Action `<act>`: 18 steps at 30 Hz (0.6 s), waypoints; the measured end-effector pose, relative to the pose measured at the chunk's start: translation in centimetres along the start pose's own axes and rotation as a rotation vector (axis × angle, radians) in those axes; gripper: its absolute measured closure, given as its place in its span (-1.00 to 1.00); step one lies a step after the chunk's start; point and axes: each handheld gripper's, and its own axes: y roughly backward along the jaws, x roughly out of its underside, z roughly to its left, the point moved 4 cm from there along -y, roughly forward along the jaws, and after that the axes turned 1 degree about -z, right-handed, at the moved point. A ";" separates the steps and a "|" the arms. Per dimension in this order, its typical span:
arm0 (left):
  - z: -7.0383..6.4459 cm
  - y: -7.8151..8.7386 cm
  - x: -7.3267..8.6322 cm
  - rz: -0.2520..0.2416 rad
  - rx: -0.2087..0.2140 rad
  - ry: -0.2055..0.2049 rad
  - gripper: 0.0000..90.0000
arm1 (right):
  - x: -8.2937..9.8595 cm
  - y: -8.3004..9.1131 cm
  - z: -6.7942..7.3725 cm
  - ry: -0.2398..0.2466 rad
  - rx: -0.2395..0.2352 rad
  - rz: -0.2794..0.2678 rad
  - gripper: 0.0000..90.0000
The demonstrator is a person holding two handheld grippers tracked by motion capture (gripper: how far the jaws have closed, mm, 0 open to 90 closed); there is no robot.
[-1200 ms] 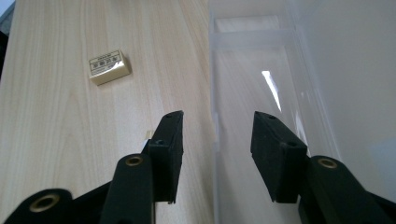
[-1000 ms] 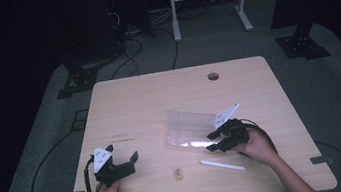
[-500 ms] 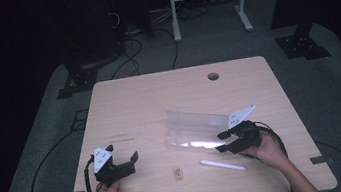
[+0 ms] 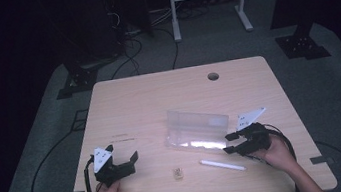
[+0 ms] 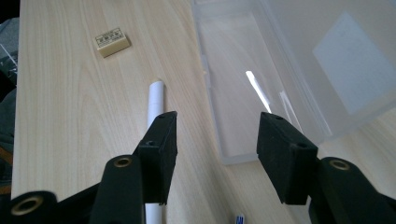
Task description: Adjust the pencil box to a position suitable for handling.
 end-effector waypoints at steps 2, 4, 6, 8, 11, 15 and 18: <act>0.0 0.0 0.0 0.000 0.000 0.001 -1.00 | 0.3 0.3 -0.1 0.000 0.004 0.000 0.05; 0.0 0.0 0.0 0.000 0.000 0.001 -1.00 | 0.3 0.5 0.0 -0.004 0.006 0.001 0.05; 0.0 0.0 0.0 0.000 0.000 0.001 -1.00 | 0.5 0.7 0.0 -0.007 0.010 -0.002 0.04; 0.0 0.0 0.0 0.000 0.000 0.000 -1.00 | 0.6 1.0 0.0 -0.008 0.017 -0.004 0.02; 0.0 0.0 0.0 0.000 -0.001 0.000 -1.00 | 1.2 1.6 0.0 -0.029 0.025 -0.026 -0.01; 0.0 0.0 0.0 0.001 -0.001 -0.002 -1.00 | 2.1 1.9 -0.1 -0.045 0.035 -0.026 -0.04; 0.0 0.0 0.0 0.001 -0.002 -0.006 -1.00 | 2.7 2.2 -0.1 -0.057 0.043 -0.023 -0.05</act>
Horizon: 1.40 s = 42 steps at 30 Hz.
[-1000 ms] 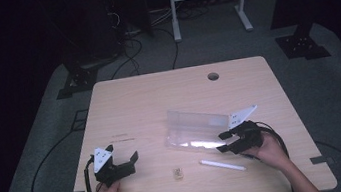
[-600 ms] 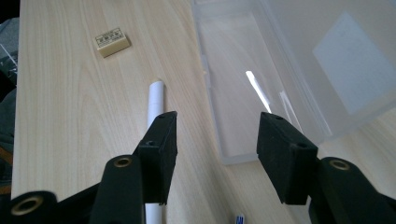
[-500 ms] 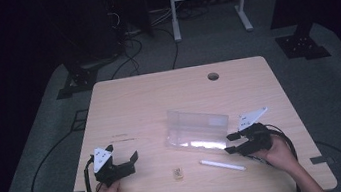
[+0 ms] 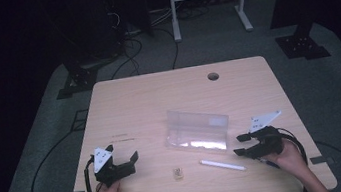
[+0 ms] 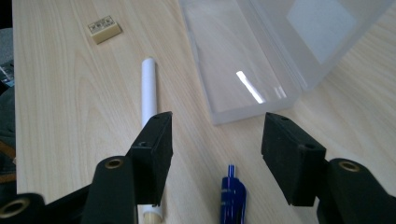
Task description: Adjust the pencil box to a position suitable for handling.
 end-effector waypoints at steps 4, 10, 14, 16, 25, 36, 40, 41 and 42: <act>0.0 0.0 0.0 0.001 -0.001 -0.002 -1.00 | 0.7 0.4 -0.1 -0.008 0.008 0.004 -0.06; 0.0 0.0 0.0 0.000 -0.003 -0.002 -1.00 | 2.1 1.2 -0.4 -0.031 0.033 0.011 -0.06; 0.0 0.0 0.0 0.001 -0.004 -0.004 -1.00 | 2.6 1.5 -0.4 -0.038 0.044 0.011 -0.06; 0.0 0.0 0.0 0.001 -0.004 -0.003 -1.00 | 3.0 1.7 -0.4 -0.041 0.051 0.015 -0.06; 0.0 0.0 0.0 0.001 -0.005 -0.005 -1.00 | 4.2 2.6 -0.2 -0.050 0.069 0.023 -0.01; -0.1 0.0 0.0 0.002 -0.006 -0.005 -1.00 | 5.2 3.0 0.1 -0.040 0.079 0.038 0.12; -0.1 0.0 0.0 0.002 -0.005 -0.006 -1.00 | 5.6 3.0 0.3 -0.039 0.080 0.046 0.20; -0.1 0.0 0.0 0.002 -0.005 -0.005 -1.00 | 5.8 3.0 0.4 -0.038 0.081 0.049 0.23; -0.1 0.0 0.0 0.002 -0.005 -0.005 -1.00 | 5.8 3.0 0.4 -0.038 0.081 0.049 0.23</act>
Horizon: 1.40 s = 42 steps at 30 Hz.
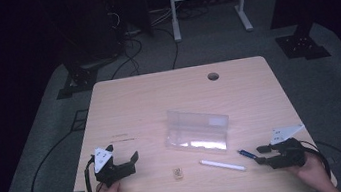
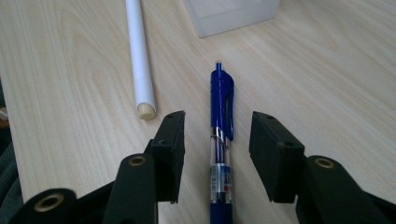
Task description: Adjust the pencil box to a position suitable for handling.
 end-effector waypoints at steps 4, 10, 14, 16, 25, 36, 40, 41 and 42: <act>0.0 0.0 0.0 0.000 0.000 0.000 -1.00 | 0.4 -0.1 0.0 -0.001 0.004 0.001 0.29; 0.0 0.0 0.0 0.000 0.001 0.001 -1.00 | 0.9 -0.1 0.0 -0.004 0.012 0.005 0.39; 0.0 0.0 0.0 0.001 0.001 0.001 -1.00 | 1.1 -0.2 0.1 0.001 0.010 0.014 0.51; 0.0 0.0 0.0 0.001 0.001 0.001 -1.00 | 1.3 -0.3 0.1 0.010 0.013 0.018 0.54; 0.0 0.0 0.0 0.001 0.001 0.000 -1.00 | 1.6 -0.3 0.0 0.015 0.032 0.030 0.67; 0.0 0.0 0.0 0.000 0.002 0.000 -1.00 | 1.8 -0.3 0.1 0.030 0.048 0.025 0.76; 0.0 0.0 0.0 0.001 0.002 0.001 -1.00 | 1.7 -0.1 0.0 0.020 0.036 0.013 0.76; 0.0 0.0 0.0 0.001 0.002 0.001 -1.00 | 1.7 0.0 0.0 0.015 0.033 0.003 0.76; 0.0 0.0 0.0 0.000 0.003 0.001 -1.00 | 1.6 0.1 0.0 0.012 0.035 -0.002 0.76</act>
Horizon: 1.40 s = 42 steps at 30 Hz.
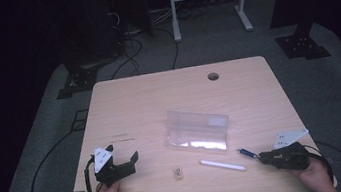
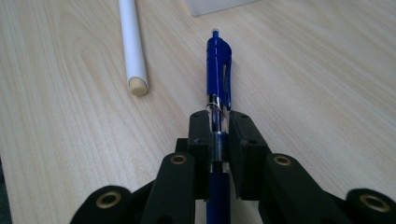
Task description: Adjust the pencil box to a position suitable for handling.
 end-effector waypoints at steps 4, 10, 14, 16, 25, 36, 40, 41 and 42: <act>0.0 0.0 0.0 0.000 0.000 -0.001 -1.00 | -0.2 0.3 0.0 -0.008 -0.007 -0.014 0.76; 0.0 0.0 0.0 0.001 -0.002 -0.001 -1.00 | -0.9 0.7 0.2 0.002 -0.011 -0.028 0.76; 0.0 0.0 0.0 -0.001 -0.002 0.000 -1.00 | -1.3 0.8 0.3 0.009 -0.015 -0.030 0.76; 0.0 0.0 0.0 0.000 -0.002 0.000 -1.00 | -1.7 0.9 0.4 0.015 -0.019 -0.033 0.76; 0.0 0.0 0.0 0.000 -0.002 0.000 -1.00 | -3.8 1.2 0.6 0.040 -0.040 -0.058 0.76; 0.0 0.0 0.0 0.000 0.000 0.001 -1.00 | -6.0 0.4 1.0 0.066 -0.063 -0.050 0.76; 0.0 0.0 0.0 0.000 -0.001 0.001 -1.00 | -6.5 0.0 0.9 0.066 -0.071 -0.048 0.76; 0.0 0.0 0.0 0.000 -0.001 0.000 -1.00 | -6.6 0.0 0.9 0.067 -0.072 -0.047 0.76; 0.0 0.0 0.0 0.000 -0.001 0.000 -1.00 | -6.7 -0.1 0.9 0.069 -0.073 -0.046 0.76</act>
